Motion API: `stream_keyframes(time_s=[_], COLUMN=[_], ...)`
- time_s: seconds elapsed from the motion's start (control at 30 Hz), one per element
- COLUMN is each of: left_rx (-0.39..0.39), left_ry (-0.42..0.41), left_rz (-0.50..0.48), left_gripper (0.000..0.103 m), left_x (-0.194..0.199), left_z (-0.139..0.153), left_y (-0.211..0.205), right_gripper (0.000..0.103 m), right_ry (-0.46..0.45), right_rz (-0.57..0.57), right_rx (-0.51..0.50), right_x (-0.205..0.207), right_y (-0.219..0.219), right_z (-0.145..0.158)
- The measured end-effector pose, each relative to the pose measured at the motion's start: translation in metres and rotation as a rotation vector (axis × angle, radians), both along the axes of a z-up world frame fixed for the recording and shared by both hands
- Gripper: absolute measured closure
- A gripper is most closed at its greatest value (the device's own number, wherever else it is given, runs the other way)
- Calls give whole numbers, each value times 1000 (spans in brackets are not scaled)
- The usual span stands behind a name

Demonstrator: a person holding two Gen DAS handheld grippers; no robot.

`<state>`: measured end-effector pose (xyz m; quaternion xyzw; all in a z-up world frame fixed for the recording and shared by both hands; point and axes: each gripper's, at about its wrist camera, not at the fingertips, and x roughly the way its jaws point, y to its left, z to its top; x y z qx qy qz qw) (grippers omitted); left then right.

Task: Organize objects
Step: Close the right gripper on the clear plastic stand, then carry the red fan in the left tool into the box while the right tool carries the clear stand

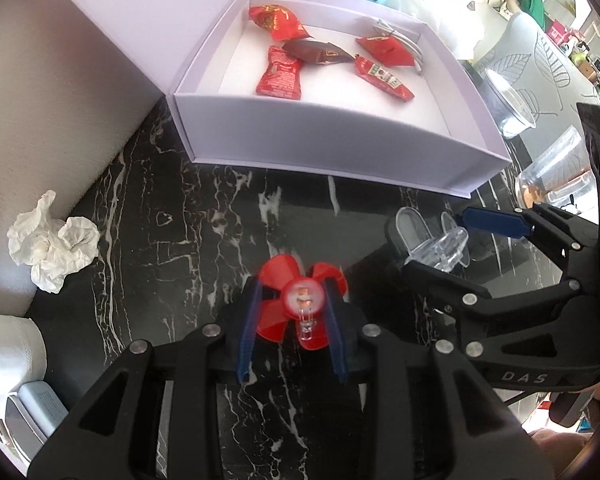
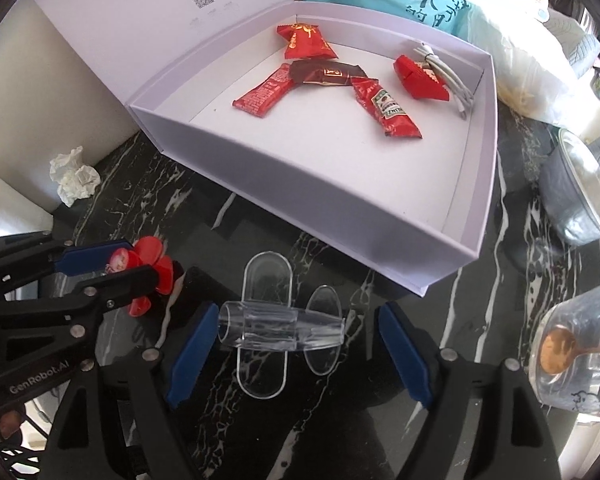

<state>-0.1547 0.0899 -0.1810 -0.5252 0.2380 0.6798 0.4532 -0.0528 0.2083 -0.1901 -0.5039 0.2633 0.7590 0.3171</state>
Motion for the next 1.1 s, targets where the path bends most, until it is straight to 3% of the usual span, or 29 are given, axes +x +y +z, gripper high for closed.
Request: stream_keyframes(time_s=[0.17, 0.23, 0.37, 0.63, 1.1], left_rx=[-9, -12, -10, -19, 3], left_ry=[10, 13, 10, 2, 57], left_rz=[-4, -6, -15, 6, -31], left_gripper=[74, 74, 84, 84, 84], left_x=[1, 1, 4, 6, 34], left_z=[-1, -2, 0, 9, 62], left_y=[3, 6, 5, -1, -2], right_gripper=[23, 43, 43, 43, 43], right_ry=[2, 7, 17, 40, 82], right_rz=[-23, -20, 6, -24, -1], right_rx=[-1, 22, 17, -42, -18], right_x=[3, 4, 4, 14, 42], right_y=[-3, -5, -8, -8, -31], right_z=[1, 3, 3, 9, 62])
